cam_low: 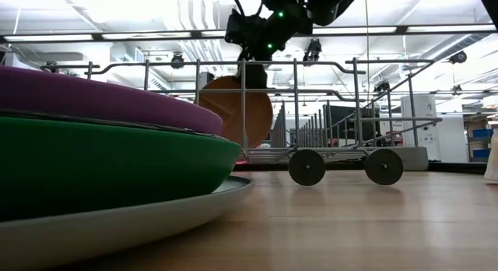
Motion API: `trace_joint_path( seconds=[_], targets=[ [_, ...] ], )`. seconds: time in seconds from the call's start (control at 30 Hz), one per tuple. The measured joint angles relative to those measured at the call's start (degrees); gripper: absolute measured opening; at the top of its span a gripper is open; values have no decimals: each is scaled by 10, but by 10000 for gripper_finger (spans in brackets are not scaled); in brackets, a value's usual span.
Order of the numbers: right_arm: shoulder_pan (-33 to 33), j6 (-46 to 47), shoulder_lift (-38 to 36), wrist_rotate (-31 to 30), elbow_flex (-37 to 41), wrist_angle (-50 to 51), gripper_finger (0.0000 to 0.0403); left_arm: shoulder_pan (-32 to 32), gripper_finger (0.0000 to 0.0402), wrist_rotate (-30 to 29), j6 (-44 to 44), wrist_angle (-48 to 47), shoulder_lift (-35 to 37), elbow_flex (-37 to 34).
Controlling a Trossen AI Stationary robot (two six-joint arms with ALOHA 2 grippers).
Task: Sort dishes
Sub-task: Put the brown plate into the dish rack
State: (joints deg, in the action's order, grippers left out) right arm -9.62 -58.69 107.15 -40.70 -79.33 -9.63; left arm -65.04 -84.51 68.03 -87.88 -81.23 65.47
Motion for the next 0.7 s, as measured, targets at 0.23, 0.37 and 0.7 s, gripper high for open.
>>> trace_joint_path(
  seconds=[0.23,0.37,0.7],
  targets=[
    [1,-4,-2,-23,0,7,277,0,62,0,0,0,0,0],
    [1,-1,-2,-32,-6,15,297,0,62,0,0,0,0,0],
    [3,54,-3,-30,-55,134,340,0,62,0,0,0,0,0]
  ],
)
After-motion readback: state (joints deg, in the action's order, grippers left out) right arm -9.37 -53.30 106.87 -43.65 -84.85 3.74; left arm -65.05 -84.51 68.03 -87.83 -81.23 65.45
